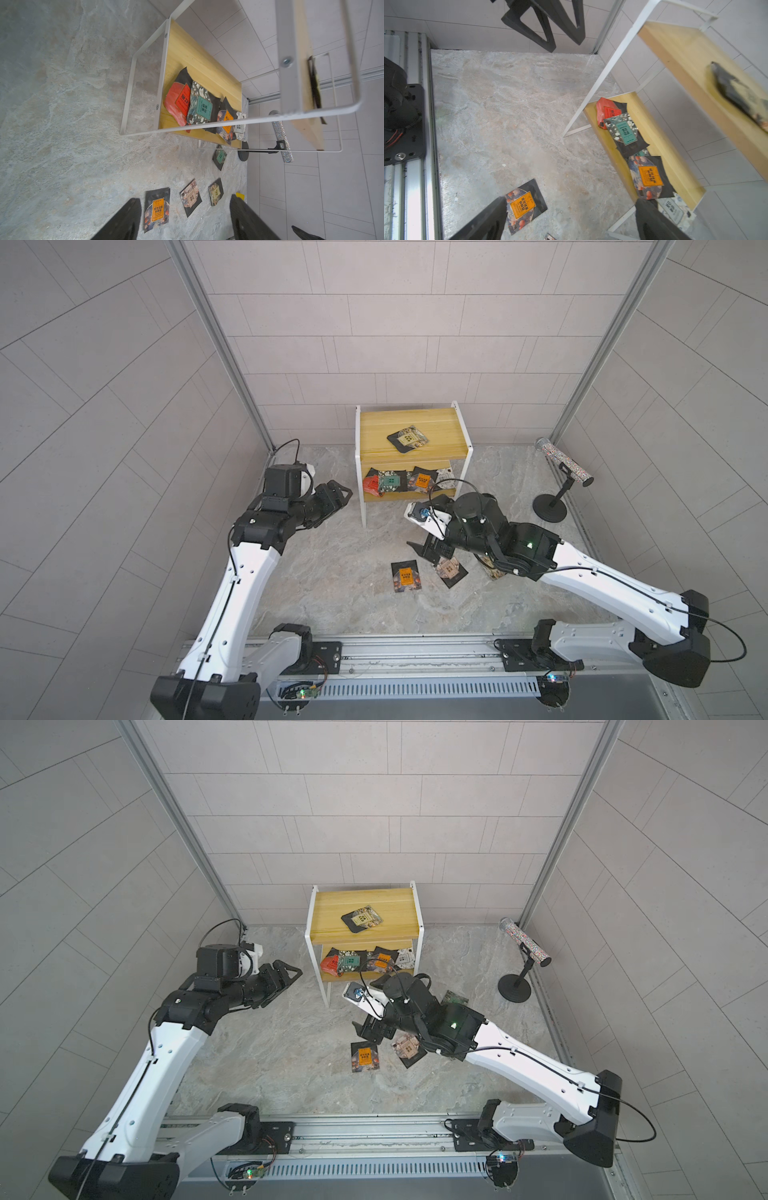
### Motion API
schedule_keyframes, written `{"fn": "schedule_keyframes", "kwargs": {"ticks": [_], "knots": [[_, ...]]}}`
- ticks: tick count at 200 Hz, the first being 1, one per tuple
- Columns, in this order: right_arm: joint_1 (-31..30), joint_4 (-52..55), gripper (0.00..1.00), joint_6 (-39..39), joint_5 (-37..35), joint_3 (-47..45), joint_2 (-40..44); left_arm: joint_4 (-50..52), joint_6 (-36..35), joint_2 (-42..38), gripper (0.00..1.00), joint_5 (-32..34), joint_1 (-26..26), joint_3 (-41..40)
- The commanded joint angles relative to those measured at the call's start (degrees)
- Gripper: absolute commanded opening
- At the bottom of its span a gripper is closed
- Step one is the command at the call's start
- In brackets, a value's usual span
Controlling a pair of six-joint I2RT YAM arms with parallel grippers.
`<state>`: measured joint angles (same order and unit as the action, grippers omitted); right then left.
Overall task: Remove the tea bags from the shelf
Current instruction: Pick up the tea bag from the shelf.
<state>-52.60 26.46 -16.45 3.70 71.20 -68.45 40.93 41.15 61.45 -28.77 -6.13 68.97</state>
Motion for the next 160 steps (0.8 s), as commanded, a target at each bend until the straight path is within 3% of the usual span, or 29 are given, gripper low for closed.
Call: {"fn": "schedule_keyframes", "kwargs": {"ticks": [1, 64, 160], "knots": [[2.32, 0.79, 0.99, -4.68, 1.99, 4.02, -0.82, -0.95, 0.07, 1.16, 0.72, -1.76, 0.10, 3.53], [9.88, -0.85, 0.99, -11.78, 5.89, 14.70, -9.61, -2.35, 2.22, 3.67, 0.72, -2.95, -0.38, 7.02], [13.40, 0.51, 0.99, -18.96, 5.16, 29.70, -24.38, -2.43, 2.27, 3.69, 0.72, -2.43, -0.48, 5.40]]}}
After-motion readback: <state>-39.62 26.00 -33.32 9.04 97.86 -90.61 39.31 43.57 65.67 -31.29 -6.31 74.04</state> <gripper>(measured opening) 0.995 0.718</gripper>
